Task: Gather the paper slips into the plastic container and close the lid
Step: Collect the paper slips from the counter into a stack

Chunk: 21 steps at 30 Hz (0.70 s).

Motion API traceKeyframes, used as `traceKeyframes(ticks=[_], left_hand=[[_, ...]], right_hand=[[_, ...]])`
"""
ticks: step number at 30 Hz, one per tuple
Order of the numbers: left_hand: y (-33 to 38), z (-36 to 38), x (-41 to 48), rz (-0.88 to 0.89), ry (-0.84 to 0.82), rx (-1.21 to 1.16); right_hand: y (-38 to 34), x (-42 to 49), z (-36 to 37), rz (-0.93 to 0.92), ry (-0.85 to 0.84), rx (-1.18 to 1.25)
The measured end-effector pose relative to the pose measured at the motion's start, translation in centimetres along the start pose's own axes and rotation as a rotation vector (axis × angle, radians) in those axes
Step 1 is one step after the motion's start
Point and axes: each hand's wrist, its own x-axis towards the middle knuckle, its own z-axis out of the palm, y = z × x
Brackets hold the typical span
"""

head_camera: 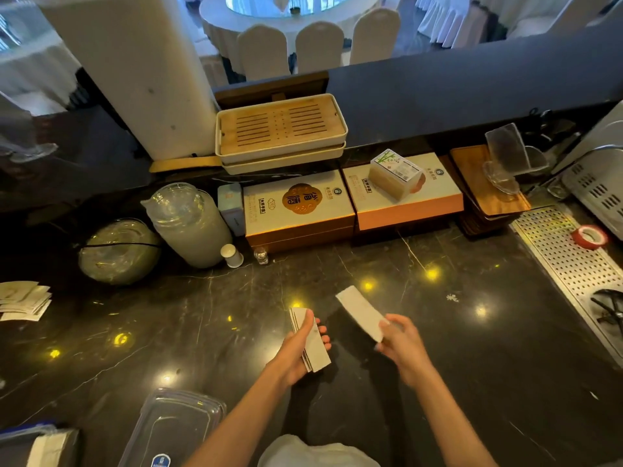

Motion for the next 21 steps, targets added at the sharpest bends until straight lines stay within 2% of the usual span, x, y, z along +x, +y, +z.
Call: traceKeyframes(ticks=[4, 11, 16, 19, 21], left_hand=[[-1.3, 1.1, -2.5, 0.032, -0.077, -0.054], [-2.9, 1.2, -6.1, 0.087, -0.024, -0.041], [-4.7, 0.7, -7.4, 0.109, -0.092, -0.149], [-6.0, 0.7, -8.1, 0.126, -0.018, -0.123], [-6.7, 0.9, -8.6, 0.174, 0.043, -0.089]], right_hand=[[3.4, -5.7, 3.1, 0.004, -0.149, 0.044], [6.9, -9.6, 3.9, -0.183, -0.084, -0.289], [7.7, -10.8, 2.7, -0.199, -0.149, -0.388], [8.1, -11.2, 1.9, -0.197, -0.203, -0.431], [8.3, -11.6, 1.4, -0.131, -0.257, -0.432]])
